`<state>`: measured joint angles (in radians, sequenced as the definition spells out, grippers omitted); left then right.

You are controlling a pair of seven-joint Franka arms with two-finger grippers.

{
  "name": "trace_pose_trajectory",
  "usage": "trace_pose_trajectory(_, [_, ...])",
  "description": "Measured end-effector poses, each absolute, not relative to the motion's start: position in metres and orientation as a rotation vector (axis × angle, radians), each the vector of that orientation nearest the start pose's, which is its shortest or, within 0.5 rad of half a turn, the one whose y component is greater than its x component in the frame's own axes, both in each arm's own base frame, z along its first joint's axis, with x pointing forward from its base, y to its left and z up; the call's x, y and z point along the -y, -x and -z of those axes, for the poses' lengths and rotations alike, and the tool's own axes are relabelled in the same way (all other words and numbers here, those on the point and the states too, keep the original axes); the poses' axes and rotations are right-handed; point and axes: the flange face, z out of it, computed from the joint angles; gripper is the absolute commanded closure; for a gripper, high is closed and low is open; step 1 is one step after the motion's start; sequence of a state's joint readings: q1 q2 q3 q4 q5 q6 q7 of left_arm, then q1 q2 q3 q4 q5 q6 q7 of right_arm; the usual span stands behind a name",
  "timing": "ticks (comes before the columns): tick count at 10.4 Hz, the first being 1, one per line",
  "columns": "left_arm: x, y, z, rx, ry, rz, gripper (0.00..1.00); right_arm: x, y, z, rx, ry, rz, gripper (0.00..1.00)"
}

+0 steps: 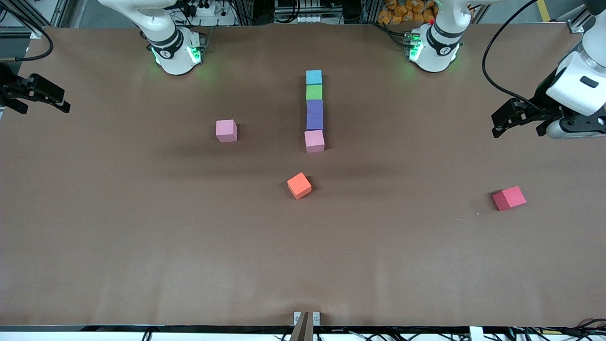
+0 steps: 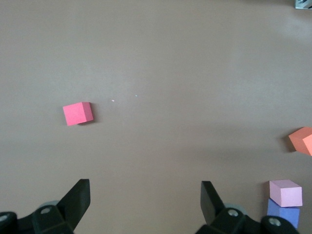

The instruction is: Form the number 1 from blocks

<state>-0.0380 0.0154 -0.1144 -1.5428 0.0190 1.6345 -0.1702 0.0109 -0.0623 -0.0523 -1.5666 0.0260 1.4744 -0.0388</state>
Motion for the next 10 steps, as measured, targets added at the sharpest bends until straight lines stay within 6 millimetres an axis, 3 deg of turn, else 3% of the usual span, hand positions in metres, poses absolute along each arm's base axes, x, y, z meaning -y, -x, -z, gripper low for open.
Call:
trace_pose_trajectory(3, [0.065, -0.56, -0.6327, -0.042, 3.128, 0.084, 0.0, 0.0198, -0.5247, -0.6517, 0.003, 3.111, -0.046, 0.0])
trace_pose_trajectory(10, [0.0644, -0.5598, -0.6314, -0.062, 3.121, 0.078, 0.0, 0.02, -0.5246, -0.6516, 0.006, 3.112, -0.047, 0.0])
